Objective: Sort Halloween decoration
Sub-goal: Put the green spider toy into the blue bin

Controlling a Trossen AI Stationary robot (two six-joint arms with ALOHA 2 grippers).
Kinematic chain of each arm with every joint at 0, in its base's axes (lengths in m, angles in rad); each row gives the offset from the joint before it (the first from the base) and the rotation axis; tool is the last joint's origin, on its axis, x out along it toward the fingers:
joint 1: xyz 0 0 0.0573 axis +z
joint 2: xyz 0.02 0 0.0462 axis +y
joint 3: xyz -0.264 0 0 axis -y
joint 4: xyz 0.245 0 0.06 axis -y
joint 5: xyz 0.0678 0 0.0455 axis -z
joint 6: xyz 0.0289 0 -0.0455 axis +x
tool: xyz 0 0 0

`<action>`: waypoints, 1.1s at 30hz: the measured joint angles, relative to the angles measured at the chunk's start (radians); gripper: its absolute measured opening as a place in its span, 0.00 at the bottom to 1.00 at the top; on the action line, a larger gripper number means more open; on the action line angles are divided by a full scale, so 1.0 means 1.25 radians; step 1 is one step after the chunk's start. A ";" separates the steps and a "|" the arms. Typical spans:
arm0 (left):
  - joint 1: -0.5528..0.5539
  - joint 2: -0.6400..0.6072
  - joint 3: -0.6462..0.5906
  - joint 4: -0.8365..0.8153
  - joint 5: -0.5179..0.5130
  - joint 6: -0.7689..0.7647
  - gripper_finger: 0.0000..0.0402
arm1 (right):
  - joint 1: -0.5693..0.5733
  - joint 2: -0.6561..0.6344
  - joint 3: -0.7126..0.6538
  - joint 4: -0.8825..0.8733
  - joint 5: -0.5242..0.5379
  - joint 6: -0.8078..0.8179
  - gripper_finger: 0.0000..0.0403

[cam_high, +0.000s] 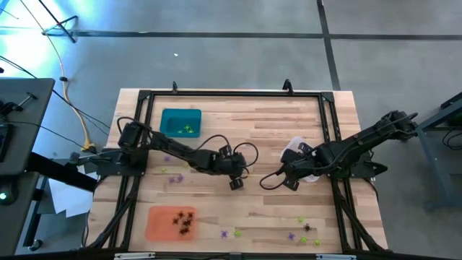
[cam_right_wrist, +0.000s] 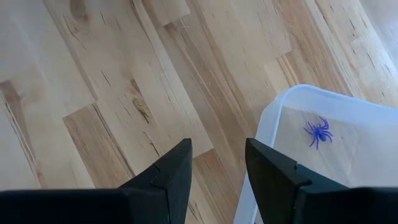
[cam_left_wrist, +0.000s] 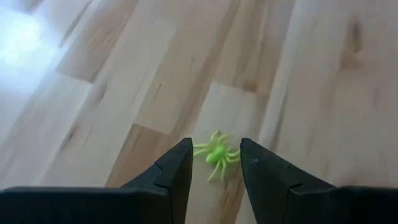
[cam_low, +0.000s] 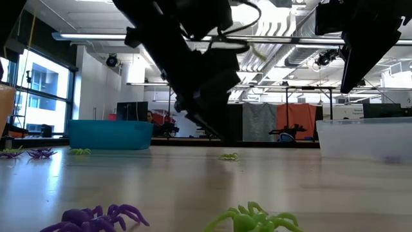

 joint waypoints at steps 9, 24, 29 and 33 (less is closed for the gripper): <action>0.026 0.057 0.003 0.015 0.042 -0.008 0.35 | 0.000 0.000 0.000 0.002 0.000 0.000 0.36; 0.030 0.081 0.004 -0.008 0.051 -0.064 0.20 | 0.000 0.000 0.000 0.011 0.000 0.000 0.36; 0.030 0.076 0.001 0.023 0.053 -0.070 0.15 | 0.000 0.000 0.000 0.014 0.000 0.000 0.36; 0.028 0.062 -0.001 0.044 0.046 -0.070 0.18 | 0.000 0.000 0.000 0.014 0.000 0.000 0.36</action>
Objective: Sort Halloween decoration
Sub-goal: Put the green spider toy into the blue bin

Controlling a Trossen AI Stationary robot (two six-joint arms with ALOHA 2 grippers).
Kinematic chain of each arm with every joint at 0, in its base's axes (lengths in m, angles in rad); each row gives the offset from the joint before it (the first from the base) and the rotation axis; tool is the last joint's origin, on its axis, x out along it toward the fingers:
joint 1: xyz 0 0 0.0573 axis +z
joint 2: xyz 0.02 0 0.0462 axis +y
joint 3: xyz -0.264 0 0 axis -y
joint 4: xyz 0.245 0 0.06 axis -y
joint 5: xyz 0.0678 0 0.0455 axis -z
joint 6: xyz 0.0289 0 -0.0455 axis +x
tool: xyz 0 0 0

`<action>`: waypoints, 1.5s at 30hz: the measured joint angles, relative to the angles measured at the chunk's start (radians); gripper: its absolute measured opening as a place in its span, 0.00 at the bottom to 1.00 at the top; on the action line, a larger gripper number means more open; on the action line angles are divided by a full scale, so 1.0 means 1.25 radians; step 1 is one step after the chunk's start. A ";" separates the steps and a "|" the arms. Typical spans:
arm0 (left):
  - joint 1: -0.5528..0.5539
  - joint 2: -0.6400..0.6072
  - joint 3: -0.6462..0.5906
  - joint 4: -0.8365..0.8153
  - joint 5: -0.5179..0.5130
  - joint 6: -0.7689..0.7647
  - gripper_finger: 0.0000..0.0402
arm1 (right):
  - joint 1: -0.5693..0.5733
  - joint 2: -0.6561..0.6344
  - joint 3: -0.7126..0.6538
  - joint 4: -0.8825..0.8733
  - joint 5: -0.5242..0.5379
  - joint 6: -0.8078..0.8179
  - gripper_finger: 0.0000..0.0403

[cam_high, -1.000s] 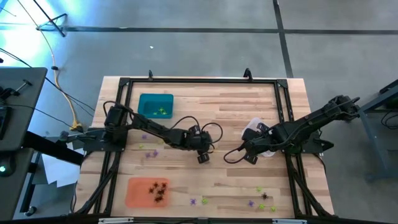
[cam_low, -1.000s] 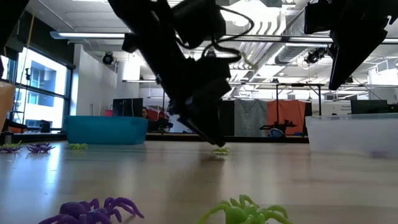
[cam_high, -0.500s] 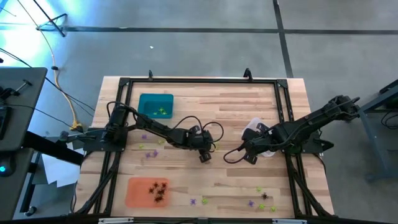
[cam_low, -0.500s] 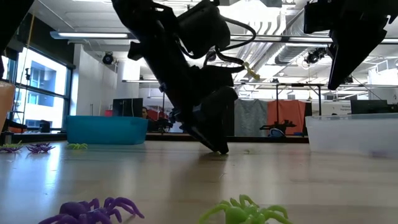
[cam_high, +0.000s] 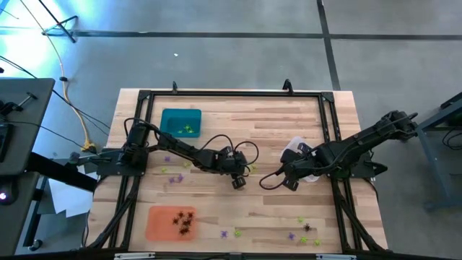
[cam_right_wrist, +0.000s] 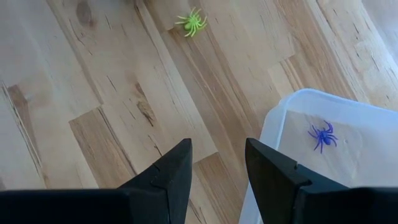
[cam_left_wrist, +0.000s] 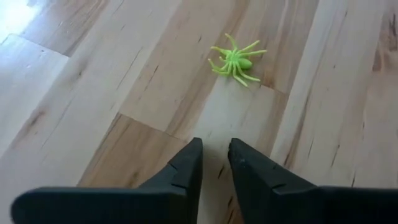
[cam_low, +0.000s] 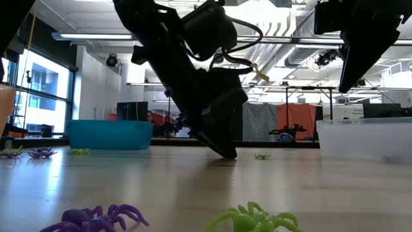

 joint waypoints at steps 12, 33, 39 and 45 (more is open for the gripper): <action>-0.003 -0.018 -0.002 0.111 -0.019 0.045 0.32 | 0.000 0.000 0.000 0.004 0.000 0.000 0.36; 0.058 0.036 0.000 0.253 0.092 0.114 0.41 | 0.000 0.000 0.000 0.012 0.000 0.000 0.36; 0.066 0.071 0.001 0.275 0.122 0.114 0.41 | 0.000 0.000 0.000 0.012 0.000 0.000 0.36; 0.068 0.080 0.004 0.256 0.120 0.107 0.40 | 0.000 0.000 0.000 0.016 0.000 0.000 0.36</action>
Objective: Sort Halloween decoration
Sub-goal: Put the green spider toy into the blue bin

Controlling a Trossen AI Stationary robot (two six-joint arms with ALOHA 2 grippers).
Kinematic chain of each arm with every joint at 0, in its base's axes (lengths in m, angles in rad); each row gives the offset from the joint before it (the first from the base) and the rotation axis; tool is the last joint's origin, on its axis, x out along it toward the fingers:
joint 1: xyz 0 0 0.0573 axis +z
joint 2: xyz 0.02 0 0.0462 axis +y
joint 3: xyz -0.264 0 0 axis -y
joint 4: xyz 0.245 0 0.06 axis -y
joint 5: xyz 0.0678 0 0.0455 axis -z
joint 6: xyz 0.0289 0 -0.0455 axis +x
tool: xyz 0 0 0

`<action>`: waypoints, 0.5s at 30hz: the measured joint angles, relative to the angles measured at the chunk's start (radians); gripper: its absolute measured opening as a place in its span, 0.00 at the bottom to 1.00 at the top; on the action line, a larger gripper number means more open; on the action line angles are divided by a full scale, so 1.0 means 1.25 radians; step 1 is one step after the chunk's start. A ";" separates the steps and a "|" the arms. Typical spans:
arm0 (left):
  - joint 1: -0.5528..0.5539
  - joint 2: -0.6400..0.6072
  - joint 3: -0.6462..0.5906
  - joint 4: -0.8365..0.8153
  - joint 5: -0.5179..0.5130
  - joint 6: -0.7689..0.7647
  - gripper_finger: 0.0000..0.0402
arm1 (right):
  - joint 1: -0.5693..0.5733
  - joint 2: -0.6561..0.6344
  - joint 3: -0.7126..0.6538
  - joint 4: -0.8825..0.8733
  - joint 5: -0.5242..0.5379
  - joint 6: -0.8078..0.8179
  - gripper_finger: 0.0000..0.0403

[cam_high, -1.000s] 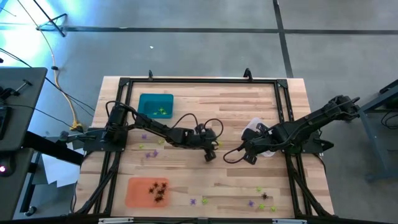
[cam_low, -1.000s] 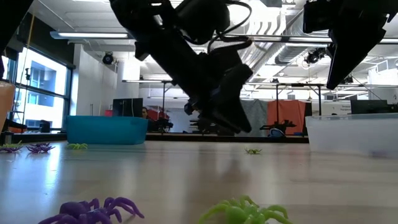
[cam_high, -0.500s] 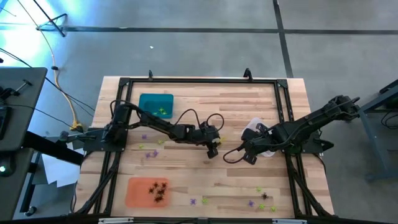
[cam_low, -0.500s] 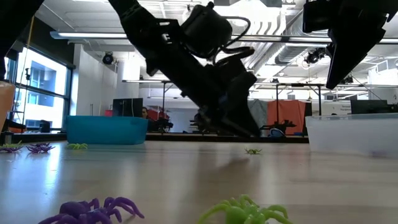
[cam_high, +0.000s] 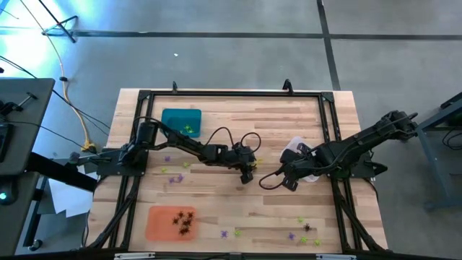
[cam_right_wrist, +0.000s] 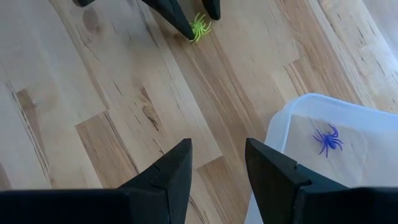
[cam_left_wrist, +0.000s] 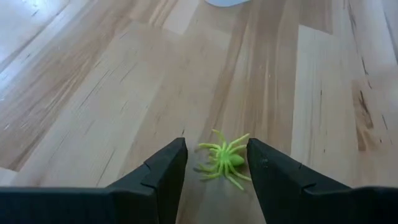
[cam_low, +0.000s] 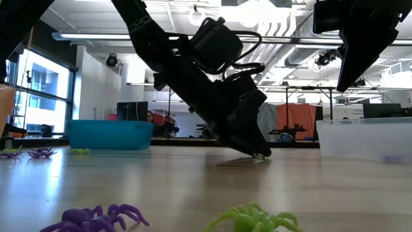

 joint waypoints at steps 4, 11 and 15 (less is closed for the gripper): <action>-0.002 0.000 0.001 -0.021 0.001 -0.019 0.40 | 0.000 0.000 0.000 0.001 0.000 0.000 0.36; -0.002 0.002 0.001 -0.044 0.004 -0.041 0.40 | 0.000 0.000 0.000 0.001 0.000 0.000 0.36; -0.002 0.002 0.002 -0.071 0.027 -0.042 0.40 | 0.000 0.000 0.000 0.001 0.000 0.000 0.36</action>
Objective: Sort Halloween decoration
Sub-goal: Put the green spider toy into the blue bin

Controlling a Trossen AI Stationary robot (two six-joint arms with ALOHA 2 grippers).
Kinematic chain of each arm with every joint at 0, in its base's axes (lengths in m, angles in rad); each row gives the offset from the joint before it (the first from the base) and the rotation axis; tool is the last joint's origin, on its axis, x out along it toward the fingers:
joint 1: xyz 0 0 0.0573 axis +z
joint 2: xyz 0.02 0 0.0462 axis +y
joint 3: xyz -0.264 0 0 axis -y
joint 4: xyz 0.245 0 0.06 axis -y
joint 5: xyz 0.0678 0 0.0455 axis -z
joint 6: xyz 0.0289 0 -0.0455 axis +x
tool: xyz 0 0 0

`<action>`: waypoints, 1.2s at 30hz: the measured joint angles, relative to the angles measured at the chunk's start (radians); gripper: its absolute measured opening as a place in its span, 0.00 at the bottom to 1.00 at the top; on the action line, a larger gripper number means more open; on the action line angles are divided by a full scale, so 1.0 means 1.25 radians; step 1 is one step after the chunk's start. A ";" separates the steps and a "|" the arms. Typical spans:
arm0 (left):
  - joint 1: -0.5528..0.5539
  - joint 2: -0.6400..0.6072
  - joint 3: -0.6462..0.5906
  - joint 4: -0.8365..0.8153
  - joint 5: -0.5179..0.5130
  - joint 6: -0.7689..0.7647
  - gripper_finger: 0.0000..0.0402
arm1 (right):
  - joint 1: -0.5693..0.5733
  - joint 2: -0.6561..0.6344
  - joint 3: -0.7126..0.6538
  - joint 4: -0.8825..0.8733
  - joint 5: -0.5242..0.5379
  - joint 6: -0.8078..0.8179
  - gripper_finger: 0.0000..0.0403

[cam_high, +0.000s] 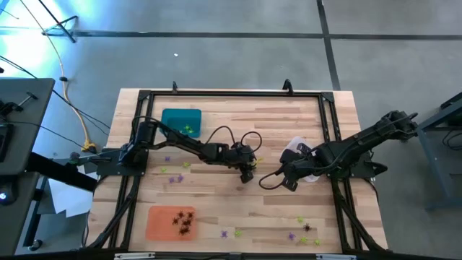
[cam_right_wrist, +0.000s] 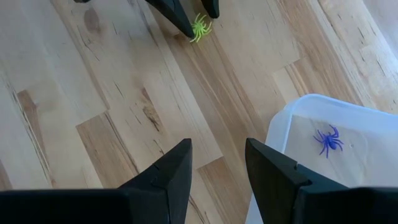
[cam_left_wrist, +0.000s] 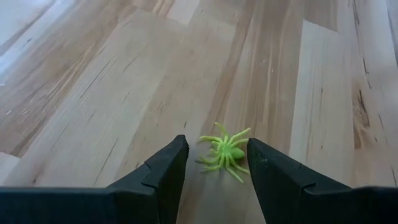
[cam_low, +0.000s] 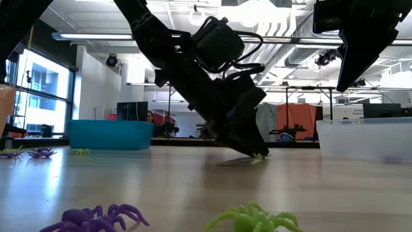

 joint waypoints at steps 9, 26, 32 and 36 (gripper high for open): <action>-0.012 -0.002 0.000 -0.028 0.003 0.000 0.36 | 0.000 0.000 0.000 0.000 0.000 0.000 0.36; 0.006 -0.003 -0.002 -0.035 0.017 -0.013 0.00 | 0.000 0.000 0.000 0.000 0.000 0.000 0.36; 0.006 -0.003 -0.002 -0.034 0.017 -0.013 0.00 | 0.000 0.000 0.000 0.000 0.000 0.000 0.36; 0.006 -0.003 -0.003 -0.027 0.019 -0.019 0.00 | 0.000 0.000 0.000 0.000 0.000 0.000 0.36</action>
